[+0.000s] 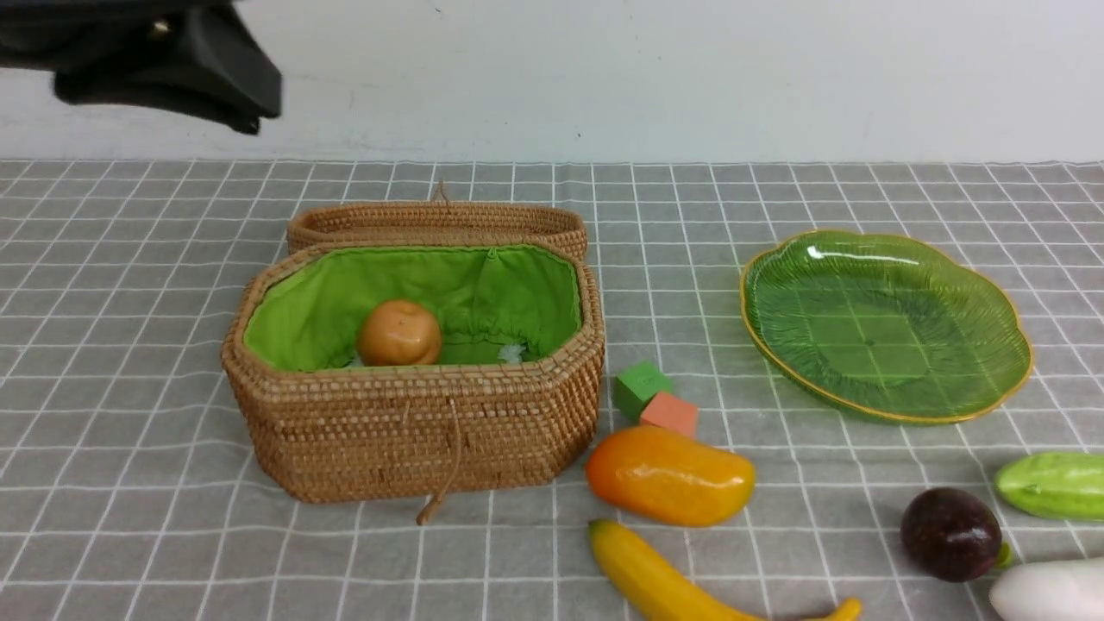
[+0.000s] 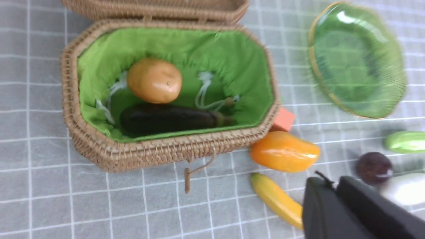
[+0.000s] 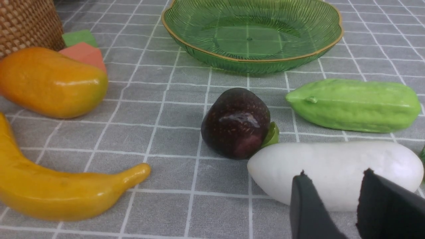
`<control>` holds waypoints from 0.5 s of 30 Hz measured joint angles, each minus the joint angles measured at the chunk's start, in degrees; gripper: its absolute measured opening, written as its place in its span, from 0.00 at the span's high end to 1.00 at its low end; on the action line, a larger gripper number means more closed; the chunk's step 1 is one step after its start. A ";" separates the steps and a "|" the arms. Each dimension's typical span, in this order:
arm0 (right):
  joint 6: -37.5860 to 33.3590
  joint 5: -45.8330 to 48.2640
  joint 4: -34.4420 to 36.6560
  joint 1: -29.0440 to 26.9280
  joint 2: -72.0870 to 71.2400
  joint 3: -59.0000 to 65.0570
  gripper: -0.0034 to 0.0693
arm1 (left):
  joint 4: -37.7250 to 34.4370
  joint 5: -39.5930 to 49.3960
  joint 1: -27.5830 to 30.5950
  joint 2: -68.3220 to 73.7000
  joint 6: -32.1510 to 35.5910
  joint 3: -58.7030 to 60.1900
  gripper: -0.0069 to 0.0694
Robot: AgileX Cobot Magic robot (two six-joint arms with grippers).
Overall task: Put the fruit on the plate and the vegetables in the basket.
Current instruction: Use the right arm to grab a banana and put it into the right plate
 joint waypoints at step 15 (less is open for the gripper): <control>0.00 0.00 0.00 0.00 0.00 0.00 0.62 | -2.60 -1.13 0.00 -36.65 3.41 30.96 0.93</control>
